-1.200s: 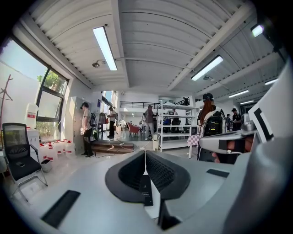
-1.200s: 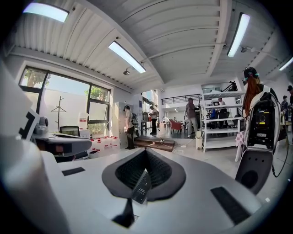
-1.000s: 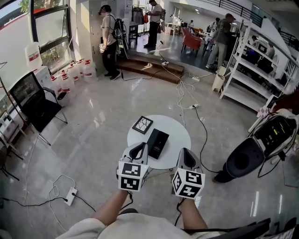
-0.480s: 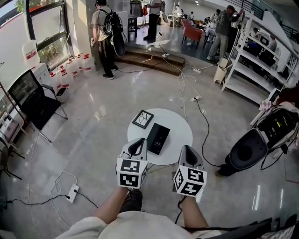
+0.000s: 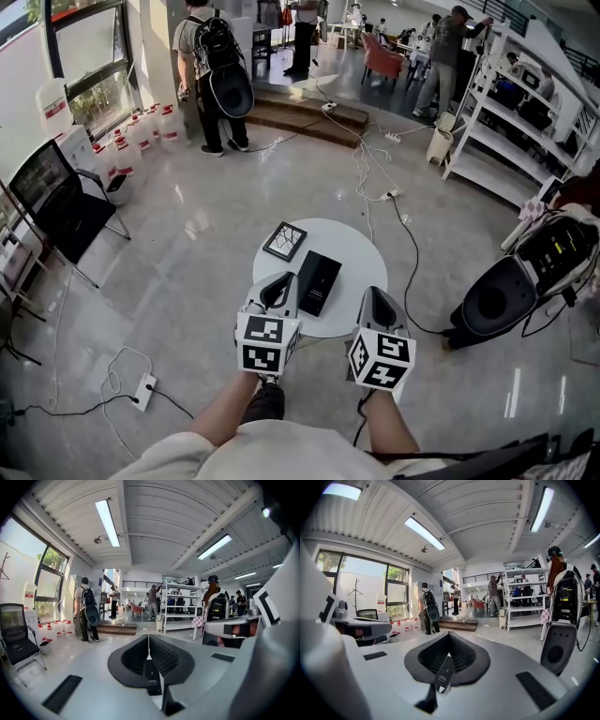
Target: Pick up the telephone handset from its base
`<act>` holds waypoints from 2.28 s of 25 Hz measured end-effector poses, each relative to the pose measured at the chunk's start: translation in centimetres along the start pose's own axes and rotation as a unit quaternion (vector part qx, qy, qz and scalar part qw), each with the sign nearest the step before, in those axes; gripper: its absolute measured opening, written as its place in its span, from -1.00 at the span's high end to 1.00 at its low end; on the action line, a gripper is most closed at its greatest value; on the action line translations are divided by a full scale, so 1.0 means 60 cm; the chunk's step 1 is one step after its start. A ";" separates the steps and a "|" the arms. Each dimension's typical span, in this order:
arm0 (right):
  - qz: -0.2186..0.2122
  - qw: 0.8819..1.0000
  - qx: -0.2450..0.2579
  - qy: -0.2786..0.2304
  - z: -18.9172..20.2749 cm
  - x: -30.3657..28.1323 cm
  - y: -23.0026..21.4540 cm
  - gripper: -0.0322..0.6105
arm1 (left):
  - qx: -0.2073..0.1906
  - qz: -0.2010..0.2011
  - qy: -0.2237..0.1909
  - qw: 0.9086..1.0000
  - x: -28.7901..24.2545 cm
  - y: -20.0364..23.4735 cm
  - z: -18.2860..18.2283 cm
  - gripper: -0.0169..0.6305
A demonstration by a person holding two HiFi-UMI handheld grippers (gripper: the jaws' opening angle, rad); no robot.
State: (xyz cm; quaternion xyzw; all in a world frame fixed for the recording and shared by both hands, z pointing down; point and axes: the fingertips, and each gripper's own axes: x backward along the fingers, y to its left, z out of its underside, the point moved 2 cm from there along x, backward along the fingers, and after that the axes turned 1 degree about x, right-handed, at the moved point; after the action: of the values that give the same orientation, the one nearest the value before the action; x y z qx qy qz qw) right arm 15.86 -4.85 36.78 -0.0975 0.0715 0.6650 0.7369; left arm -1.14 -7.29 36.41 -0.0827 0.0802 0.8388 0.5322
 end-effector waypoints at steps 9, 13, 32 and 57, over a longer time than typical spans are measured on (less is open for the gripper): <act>0.005 1.000 0.016 -0.006 -0.025 -0.068 -0.004 0.82 | 0.008 0.003 -0.017 1.000 -0.068 0.039 -0.022 0.89; 0.013 0.999 0.032 -0.010 -0.043 -0.104 -0.005 0.82 | 0.018 0.011 -0.022 1.000 -0.104 0.058 -0.028 0.88; 0.040 0.999 0.002 -0.004 -0.078 -0.289 -0.018 0.82 | -0.009 0.037 -0.005 0.999 -0.265 0.141 -0.069 0.88; 0.106 0.993 -0.011 0.041 -0.039 -0.377 -0.027 0.82 | 0.005 0.087 0.039 0.995 -0.373 0.206 -0.018 0.88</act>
State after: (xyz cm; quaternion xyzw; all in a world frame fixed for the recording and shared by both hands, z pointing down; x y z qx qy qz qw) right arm 15.14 -27.43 39.92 -0.1247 0.1041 0.7358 0.6575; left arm -2.87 -32.39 40.91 -0.1053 0.1118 0.8776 0.4541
